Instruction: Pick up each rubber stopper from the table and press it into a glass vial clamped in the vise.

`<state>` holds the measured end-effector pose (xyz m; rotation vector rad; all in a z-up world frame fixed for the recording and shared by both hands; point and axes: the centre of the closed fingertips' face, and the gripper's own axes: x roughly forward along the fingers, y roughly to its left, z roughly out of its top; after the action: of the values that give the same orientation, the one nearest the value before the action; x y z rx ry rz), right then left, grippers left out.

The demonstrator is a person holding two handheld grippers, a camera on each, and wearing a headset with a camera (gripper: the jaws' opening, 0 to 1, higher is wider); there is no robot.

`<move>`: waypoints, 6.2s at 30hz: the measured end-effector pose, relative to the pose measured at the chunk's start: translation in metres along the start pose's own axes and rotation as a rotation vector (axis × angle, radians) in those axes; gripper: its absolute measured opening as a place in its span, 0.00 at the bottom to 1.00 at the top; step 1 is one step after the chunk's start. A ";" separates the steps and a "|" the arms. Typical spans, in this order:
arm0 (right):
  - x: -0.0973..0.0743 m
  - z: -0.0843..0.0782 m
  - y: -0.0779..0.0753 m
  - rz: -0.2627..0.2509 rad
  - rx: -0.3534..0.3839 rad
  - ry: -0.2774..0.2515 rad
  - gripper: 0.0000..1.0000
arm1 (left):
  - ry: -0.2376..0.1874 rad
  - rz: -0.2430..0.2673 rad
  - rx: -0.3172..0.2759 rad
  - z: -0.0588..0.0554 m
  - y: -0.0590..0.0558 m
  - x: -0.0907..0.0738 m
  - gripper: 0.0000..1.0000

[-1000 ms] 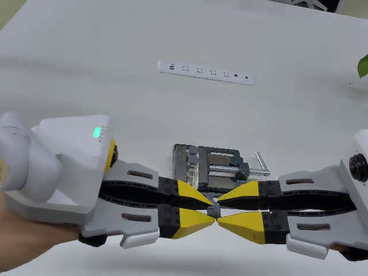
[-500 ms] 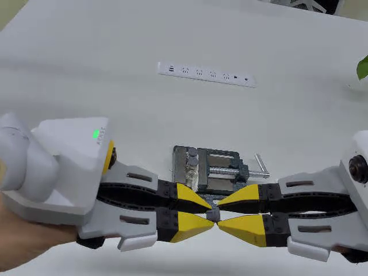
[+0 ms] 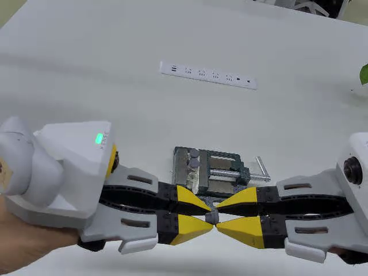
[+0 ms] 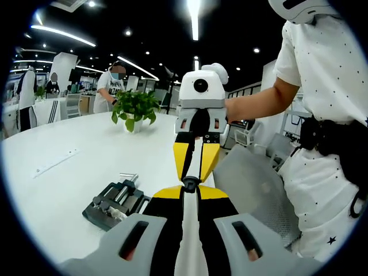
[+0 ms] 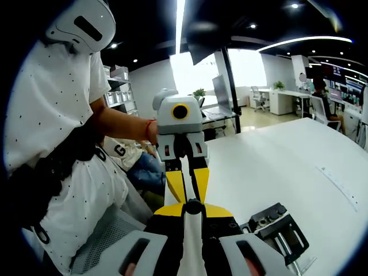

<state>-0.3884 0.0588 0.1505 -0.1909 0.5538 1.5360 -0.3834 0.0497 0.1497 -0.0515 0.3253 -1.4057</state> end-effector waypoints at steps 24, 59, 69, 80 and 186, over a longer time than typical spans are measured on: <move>0.005 0.002 -0.062 -0.117 -0.002 0.208 0.05 | -0.014 0.209 -0.031 -0.032 0.051 -0.023 0.52; 0.050 -0.067 -0.133 -0.108 -0.114 0.771 0.05 | 0.001 0.288 0.003 -0.082 0.099 -0.024 0.99; 0.052 -0.075 -0.136 -0.097 -0.119 0.816 0.05 | -0.029 0.291 -0.012 -0.079 0.102 -0.024 0.99; 0.054 -0.079 -0.135 -0.089 -0.125 0.835 0.05 | -0.042 0.288 -0.022 -0.078 0.100 -0.022 0.99; 0.053 -0.078 -0.135 -0.104 -0.088 0.777 0.01 | -0.032 0.251 -0.047 -0.080 0.094 -0.012 0.96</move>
<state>-0.2767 0.0644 0.0290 -0.8917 1.0625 1.3540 -0.3152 0.0900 0.0540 -0.0695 0.3269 -1.1477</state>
